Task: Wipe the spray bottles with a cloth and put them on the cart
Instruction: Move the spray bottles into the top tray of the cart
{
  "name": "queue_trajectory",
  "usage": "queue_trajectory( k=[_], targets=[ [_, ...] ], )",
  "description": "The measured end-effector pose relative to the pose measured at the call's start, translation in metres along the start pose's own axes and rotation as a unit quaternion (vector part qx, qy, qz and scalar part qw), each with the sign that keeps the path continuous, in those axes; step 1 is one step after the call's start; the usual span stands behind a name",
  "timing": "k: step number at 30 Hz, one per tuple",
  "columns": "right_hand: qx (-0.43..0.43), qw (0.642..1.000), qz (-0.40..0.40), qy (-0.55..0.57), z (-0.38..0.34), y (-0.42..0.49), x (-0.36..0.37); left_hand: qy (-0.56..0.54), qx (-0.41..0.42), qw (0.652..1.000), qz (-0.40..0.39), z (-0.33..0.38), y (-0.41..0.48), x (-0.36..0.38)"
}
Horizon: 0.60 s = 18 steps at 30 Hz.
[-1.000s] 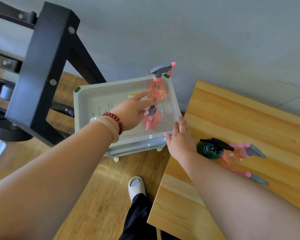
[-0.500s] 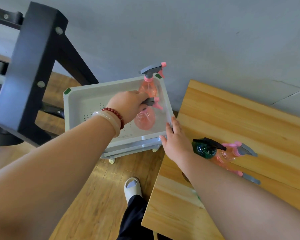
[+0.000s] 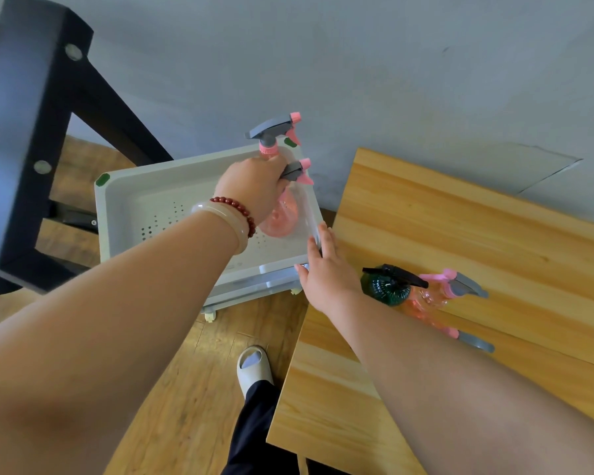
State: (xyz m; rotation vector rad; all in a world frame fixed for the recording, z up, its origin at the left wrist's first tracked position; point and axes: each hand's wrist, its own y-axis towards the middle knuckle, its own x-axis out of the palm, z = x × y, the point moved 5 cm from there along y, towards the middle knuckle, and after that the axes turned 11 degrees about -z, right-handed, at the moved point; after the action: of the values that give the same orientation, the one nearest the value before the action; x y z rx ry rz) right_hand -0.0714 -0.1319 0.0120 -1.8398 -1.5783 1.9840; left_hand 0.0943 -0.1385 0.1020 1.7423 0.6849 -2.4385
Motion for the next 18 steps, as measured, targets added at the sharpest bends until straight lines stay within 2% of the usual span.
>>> queue_trajectory(
  k=[18],
  targets=[
    [0.005,1.000,-0.020,0.016,-0.002,-0.002,-0.004,-0.070,0.025,0.997,-0.023,0.009,-0.016,0.005]
  ],
)
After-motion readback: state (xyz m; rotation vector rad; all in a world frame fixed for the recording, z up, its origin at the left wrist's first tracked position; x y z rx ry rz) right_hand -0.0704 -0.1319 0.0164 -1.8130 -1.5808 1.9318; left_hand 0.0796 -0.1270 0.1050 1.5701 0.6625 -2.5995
